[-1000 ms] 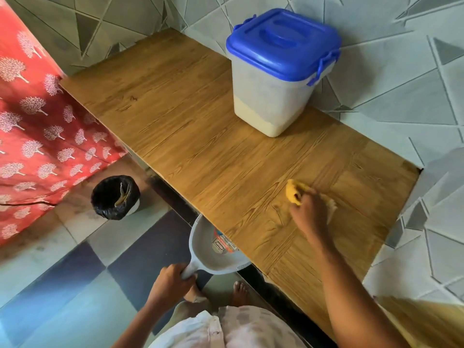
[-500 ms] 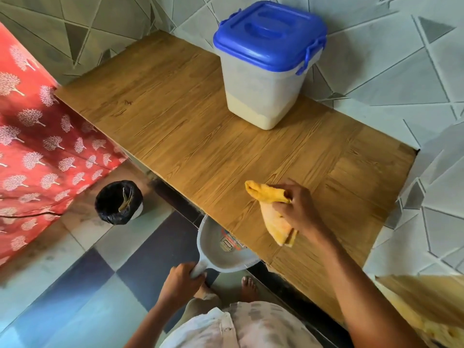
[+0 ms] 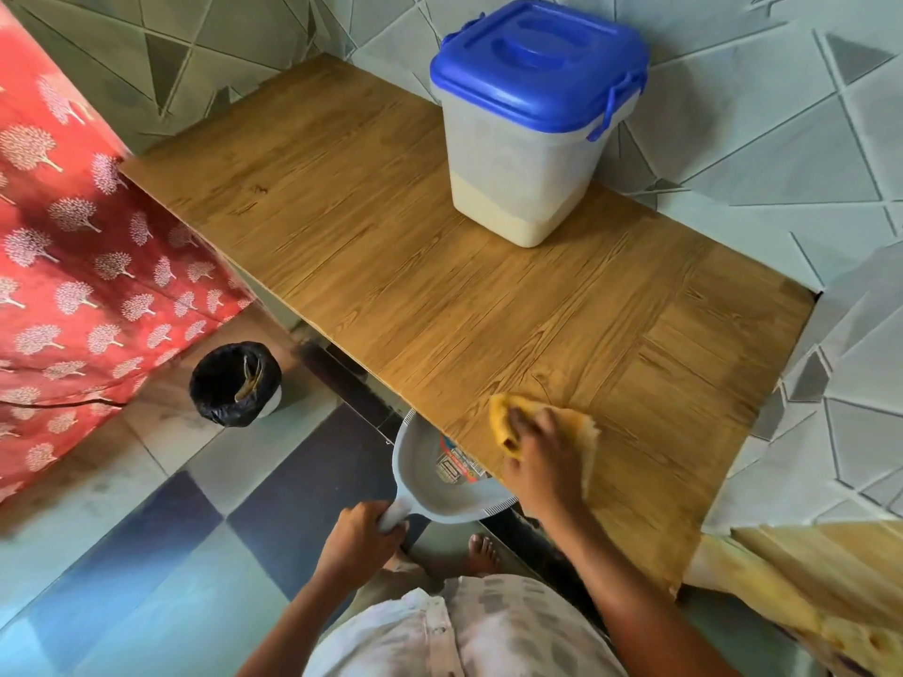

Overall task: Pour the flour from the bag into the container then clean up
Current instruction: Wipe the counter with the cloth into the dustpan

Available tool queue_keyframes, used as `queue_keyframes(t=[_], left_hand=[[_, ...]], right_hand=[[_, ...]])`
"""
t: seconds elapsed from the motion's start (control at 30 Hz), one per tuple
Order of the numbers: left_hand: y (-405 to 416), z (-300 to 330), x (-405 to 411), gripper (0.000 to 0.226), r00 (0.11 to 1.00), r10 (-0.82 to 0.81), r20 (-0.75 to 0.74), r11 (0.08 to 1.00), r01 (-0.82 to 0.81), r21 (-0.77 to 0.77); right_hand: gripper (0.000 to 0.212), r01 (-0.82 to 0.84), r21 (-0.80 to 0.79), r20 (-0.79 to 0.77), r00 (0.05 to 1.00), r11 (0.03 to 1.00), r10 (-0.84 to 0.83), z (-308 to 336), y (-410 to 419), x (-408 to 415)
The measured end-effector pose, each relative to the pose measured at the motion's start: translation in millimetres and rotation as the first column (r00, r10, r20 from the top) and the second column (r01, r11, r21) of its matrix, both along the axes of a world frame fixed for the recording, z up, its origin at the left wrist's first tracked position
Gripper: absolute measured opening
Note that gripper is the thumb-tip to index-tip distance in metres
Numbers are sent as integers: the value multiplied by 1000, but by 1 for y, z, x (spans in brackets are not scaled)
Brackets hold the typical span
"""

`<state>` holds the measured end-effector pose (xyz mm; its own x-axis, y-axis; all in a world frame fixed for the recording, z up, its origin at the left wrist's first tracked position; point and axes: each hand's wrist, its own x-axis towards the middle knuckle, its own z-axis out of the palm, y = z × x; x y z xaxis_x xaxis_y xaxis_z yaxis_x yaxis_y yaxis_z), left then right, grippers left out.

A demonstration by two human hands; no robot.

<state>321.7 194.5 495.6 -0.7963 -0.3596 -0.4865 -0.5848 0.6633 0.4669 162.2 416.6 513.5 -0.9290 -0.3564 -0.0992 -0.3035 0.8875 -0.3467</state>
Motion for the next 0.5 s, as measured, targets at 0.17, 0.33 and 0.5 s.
queue_keyframes(t=[0.17, 0.33, 0.5], left_hand=[[4, 0, 2, 37, 1000, -2, -5, 1000, 3, 3], [1, -2, 2, 35, 1000, -7, 15, 1000, 8, -5], [0, -2, 3, 37, 999, 16, 40, 1000, -16, -3]], right_hand=[[55, -145, -420, 263, 926, 896, 273, 22, -57, 25], [48, 3, -564, 171, 979, 826, 113, 55, -10, -5], [50, 186, -230, -160, 961, 955, -226, 62, 61, -32]])
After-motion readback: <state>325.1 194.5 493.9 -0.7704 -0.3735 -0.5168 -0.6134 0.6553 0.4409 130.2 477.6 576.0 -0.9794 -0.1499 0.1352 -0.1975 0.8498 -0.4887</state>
